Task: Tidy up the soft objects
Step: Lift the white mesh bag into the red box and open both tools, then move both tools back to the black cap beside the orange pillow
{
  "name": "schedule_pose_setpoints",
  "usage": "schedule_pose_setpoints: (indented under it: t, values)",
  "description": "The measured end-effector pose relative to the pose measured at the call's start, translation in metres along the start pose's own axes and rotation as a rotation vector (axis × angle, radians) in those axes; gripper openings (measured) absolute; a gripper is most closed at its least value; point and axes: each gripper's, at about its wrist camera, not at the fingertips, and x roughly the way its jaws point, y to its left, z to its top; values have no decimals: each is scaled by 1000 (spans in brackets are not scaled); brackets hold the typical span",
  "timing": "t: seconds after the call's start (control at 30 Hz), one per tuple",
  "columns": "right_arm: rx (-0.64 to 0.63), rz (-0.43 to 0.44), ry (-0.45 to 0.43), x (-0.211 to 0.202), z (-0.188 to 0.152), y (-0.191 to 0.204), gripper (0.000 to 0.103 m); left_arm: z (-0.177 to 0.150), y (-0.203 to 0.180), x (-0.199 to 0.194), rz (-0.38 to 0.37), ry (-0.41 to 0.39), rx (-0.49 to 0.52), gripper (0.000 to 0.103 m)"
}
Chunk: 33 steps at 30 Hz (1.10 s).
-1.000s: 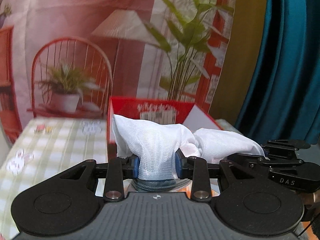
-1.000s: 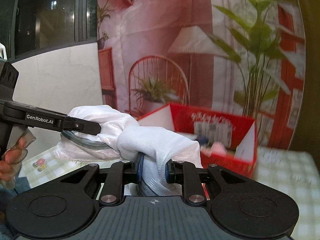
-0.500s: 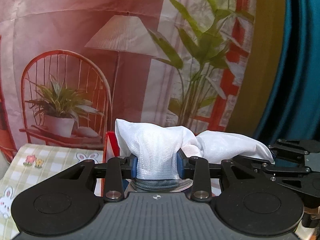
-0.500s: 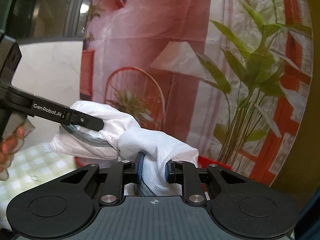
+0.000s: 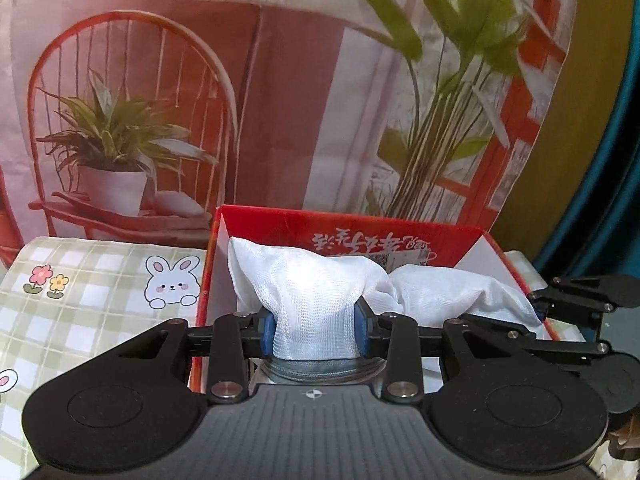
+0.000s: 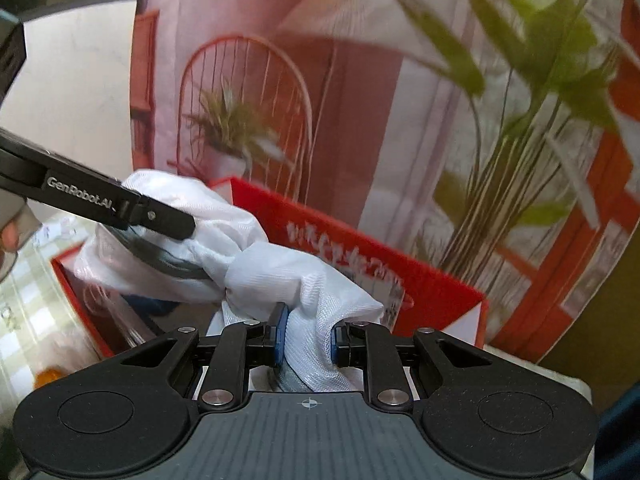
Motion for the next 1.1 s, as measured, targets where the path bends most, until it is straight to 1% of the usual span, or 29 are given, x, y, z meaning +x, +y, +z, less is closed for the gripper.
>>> schedule_pose_setpoints:
  t: [0.1,0.17,0.23,0.27,0.33,0.37,0.4,0.43,0.47,0.5,0.6,0.73,0.87,0.93,1.0,1.1]
  values:
    - [-5,-24,17,10,3,-3,17,5,1,7,3,-12,1,40]
    - [0,-40,18,15,6,-5,17,9,-1,11,13,-23,11,44]
    - [-1,-63,31,21,8,-7,18,12,-3,14,35,-34,17,60]
    - [-7,-82,41,26,7,-7,19,12,-4,14,50,-43,18,63]
    - [-7,-121,58,32,4,-10,27,13,-3,14,67,-48,11,70]
    - [0,-136,62,33,3,-10,29,12,-1,12,63,-49,6,70]
    - [4,-157,50,31,2,-9,35,11,1,10,57,-50,3,70]
    - [5,-183,28,28,2,-8,47,10,1,7,56,-49,0,73]
    - [6,-204,6,24,3,-6,53,10,2,5,57,-46,0,75]
    - [10,-197,-14,19,4,-4,60,9,2,1,59,-47,0,78]
    - [21,-172,-42,7,5,0,61,5,0,-13,50,-69,15,83]
    - [56,-115,-85,-18,1,10,61,-2,-6,-37,39,-76,35,84]
    - [110,-57,-131,-50,-8,24,61,-16,-12,-67,33,-74,60,84]
    - [134,-26,-155,-68,-15,32,61,-26,-13,-84,37,-70,58,84]
    - [149,0,-175,-85,-24,41,61,-43,-10,-103,33,-76,23,85]
    - [159,32,-184,-104,-42,55,61,-75,-5,-124,18,-40,-20,87]
